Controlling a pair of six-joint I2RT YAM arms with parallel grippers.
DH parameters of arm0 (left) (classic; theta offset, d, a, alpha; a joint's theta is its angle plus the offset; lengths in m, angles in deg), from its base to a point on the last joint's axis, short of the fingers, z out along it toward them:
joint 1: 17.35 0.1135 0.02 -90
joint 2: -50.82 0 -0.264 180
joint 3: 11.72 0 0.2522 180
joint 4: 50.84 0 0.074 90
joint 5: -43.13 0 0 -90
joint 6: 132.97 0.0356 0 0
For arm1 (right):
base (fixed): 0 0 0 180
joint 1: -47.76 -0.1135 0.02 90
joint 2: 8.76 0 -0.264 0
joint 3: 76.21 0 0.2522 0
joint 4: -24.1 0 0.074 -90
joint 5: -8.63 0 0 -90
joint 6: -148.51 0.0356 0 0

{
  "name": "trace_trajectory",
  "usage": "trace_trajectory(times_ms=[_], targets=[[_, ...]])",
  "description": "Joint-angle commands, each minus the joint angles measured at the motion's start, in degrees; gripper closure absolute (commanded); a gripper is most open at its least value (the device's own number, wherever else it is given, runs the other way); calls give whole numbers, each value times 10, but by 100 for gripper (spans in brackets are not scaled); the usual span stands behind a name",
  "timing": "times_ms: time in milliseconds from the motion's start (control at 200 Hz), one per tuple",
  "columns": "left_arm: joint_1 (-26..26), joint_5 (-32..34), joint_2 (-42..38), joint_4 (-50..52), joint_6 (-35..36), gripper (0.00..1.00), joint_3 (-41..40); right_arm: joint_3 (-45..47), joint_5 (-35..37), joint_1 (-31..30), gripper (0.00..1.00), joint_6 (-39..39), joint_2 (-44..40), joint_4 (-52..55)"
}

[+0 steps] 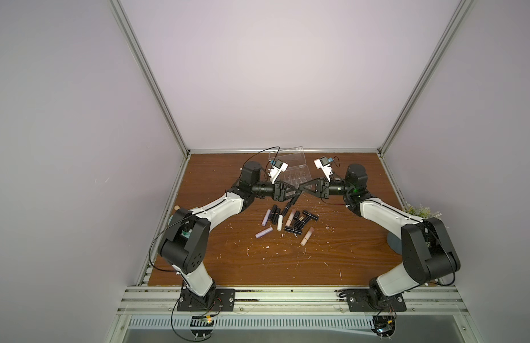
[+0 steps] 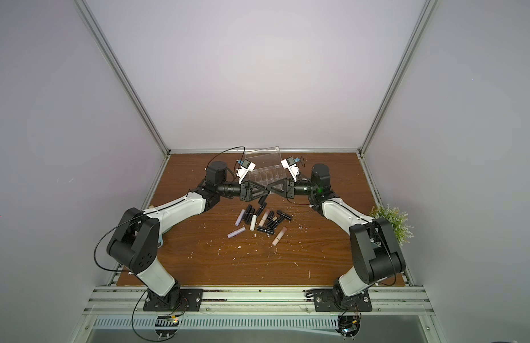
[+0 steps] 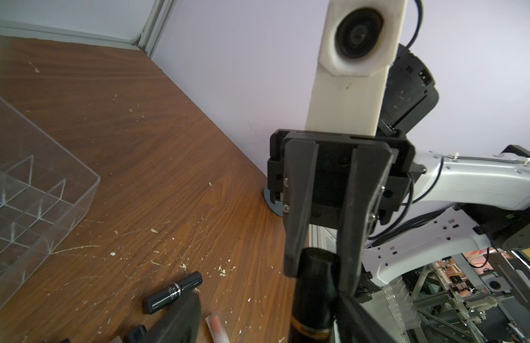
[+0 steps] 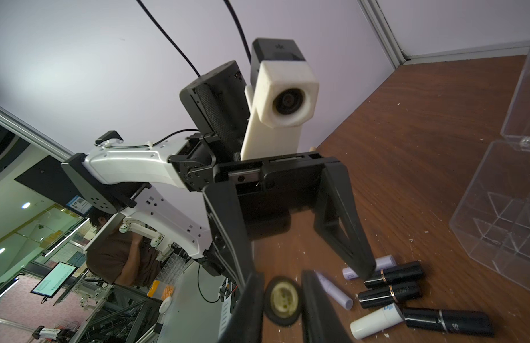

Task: Arrange the lipsticks in the organizer
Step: Pick up the lipstick at the center of the board, then place the lipstick in the storage box.

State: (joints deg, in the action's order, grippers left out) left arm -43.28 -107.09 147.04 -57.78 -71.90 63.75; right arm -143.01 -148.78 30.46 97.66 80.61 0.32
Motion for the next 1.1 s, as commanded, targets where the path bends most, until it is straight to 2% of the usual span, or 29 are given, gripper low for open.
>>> trace_trajectory(times_ms=[0, 185, 310, 510, 746, 1096], targets=[[15, 25, -27, -12, 1, 21, -12, -32, 12, -4, 90, -31, -7, 28], [31, 122, -72, 40, 31, 20, -27, -93, 127, -4, 82, -164, -4, 220], [31, 217, -96, 100, 69, 20, -27, -111, 170, -5, 84, -170, 13, 225], [31, 296, -125, 112, 83, 20, -48, -134, 251, -14, 86, -176, 49, 217], [31, 351, -152, 102, 90, 21, -69, -186, 346, -57, 85, -209, 100, 225], [33, 397, -182, 87, 99, 21, -98, -255, 536, -149, 85, -305, 147, 259]])
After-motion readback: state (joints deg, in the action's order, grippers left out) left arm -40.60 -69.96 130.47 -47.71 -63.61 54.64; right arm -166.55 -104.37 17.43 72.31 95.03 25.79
